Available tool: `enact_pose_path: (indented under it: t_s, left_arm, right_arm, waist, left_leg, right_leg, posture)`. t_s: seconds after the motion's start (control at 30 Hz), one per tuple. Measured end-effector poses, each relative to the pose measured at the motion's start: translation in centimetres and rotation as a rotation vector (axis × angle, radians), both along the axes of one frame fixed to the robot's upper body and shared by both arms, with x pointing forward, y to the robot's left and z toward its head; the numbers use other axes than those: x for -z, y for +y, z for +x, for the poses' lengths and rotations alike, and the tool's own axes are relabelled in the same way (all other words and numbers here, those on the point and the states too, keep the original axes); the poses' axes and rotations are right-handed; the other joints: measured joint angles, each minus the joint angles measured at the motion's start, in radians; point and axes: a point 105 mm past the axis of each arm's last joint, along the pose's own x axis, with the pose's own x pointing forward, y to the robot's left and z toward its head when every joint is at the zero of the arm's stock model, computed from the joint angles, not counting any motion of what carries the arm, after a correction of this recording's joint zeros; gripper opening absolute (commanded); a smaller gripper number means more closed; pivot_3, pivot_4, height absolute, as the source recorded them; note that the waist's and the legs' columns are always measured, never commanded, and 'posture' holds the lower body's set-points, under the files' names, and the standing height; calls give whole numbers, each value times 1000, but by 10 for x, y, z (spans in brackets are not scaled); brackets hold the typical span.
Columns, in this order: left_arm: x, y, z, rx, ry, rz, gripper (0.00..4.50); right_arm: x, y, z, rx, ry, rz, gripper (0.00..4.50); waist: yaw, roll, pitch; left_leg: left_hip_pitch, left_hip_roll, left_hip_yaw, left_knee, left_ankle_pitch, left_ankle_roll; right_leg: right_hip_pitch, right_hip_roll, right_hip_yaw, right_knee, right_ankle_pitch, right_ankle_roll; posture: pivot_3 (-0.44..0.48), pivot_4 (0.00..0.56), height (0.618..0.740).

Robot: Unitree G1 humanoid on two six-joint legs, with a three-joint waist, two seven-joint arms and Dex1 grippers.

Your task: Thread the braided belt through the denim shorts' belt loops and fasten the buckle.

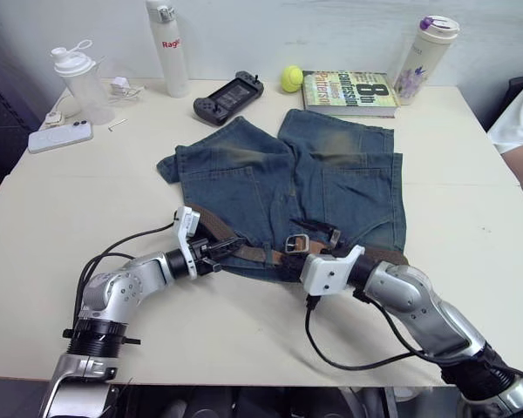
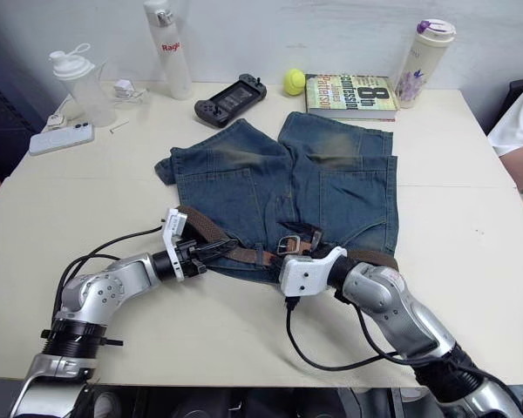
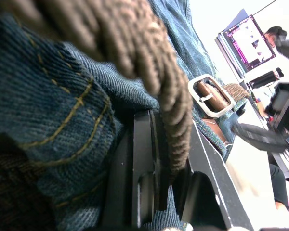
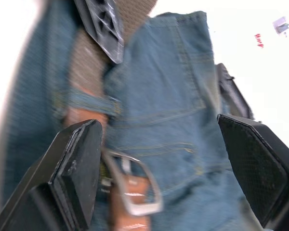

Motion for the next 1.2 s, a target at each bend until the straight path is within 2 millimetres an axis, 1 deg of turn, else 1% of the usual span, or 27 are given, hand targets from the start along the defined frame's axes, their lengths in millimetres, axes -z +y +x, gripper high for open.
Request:
enact_pose_path:
  t_s: [0.07, 0.1, 0.17, 0.27, 0.37, 0.6, 0.9, 0.93, 1.03, 1.2]
  left_arm:
    - [0, 0, 0, 0, 1, -1, 0]
    - [0, 0, 0, 3, 2, -1, 0]
    - [0, 0, 0, -1, 1, -6, 0]
    - [1, 1, 1, -5, 8, -12, 0]
    - [1, 1, 2, -10, 11, -11, 0]
    - [2, 2, 2, -13, 14, -14, 0]
    - [2, 3, 1, -11, 14, -10, 0]
    - [2, 3, 1, -11, 14, -11, 0]
    - [2, 2, 1, -10, 16, -15, 0]
    - [3, 1, 2, -11, 15, -14, 0]
  right_arm:
    - [-3, -3, 6, 16, -32, -16, 4087]
    - [-3, -9, 12, 37, -55, -40, 4087]
    - [4, -11, 13, 29, -68, -79, 4087]
    - [17, -14, 10, 4, -84, -122, 4087]
    - [18, -12, 11, -12, -110, -139, 4087]
    - [17, 4, 17, -43, -155, -140, 4087]
    - [17, 7, 15, -49, -165, -142, 4087]
    - [17, 7, 15, -51, -166, -141, 3857]
    - [22, 7, 11, -62, -159, -154, 2838]
    - [28, 9, 7, -89, -155, -182, 486]
  waist:
    - [0, 0, 0]
    - [1, 0, 0]
    - [0, 0, 0]
    - [-1, 0, 0]
    - [-2, 0, 0]
    - [-4, 0, 0]
    - [-4, 0, 0]
    - [-4, 0, 0]
    - [-3, 0, 0]
    - [-3, 0, 0]
  left_leg:
    - [0, 0, 0, 0, 0, 0]
    - [0, 0, 0, 0, 0, 0]
    - [0, 0, 0, 0, 0, 0]
    - [1, 0, 0, 1, 0, 1]
    - [2, 0, 0, 1, 0, 0]
    - [2, 0, 0, 2, 1, 0]
    - [2, 0, 0, 2, 1, 0]
    - [2, 0, 0, 2, 1, 0]
    - [2, 0, 0, 2, 1, 0]
    - [2, 0, 0, 2, 1, 0]
  right_leg:
    - [0, 0, 0, 0, 0, 0]
    - [0, 0, 0, 0, 0, 0]
    - [0, 0, 0, 0, 0, 0]
    - [1, 0, 0, 1, 0, 0]
    - [1, 0, 0, 2, 0, 0]
    - [1, 0, 0, 5, 0, 0]
    - [1, 0, 1, 6, 0, 0]
    - [1, 0, 1, 6, 0, 0]
    - [1, 0, 0, 6, 0, 0]
    - [1, 0, 0, 6, 0, 0]
  posture:
    - [0, 150, 740]
    - [0, 150, 740]
    - [0, 150, 740]
    - [0, 150, 740]
    - [0, 150, 740]
    - [0, 150, 740]
    - [0, 150, 740]
    - [0, 150, 740]
    - [0, 150, 740]
    - [0, 150, 740]
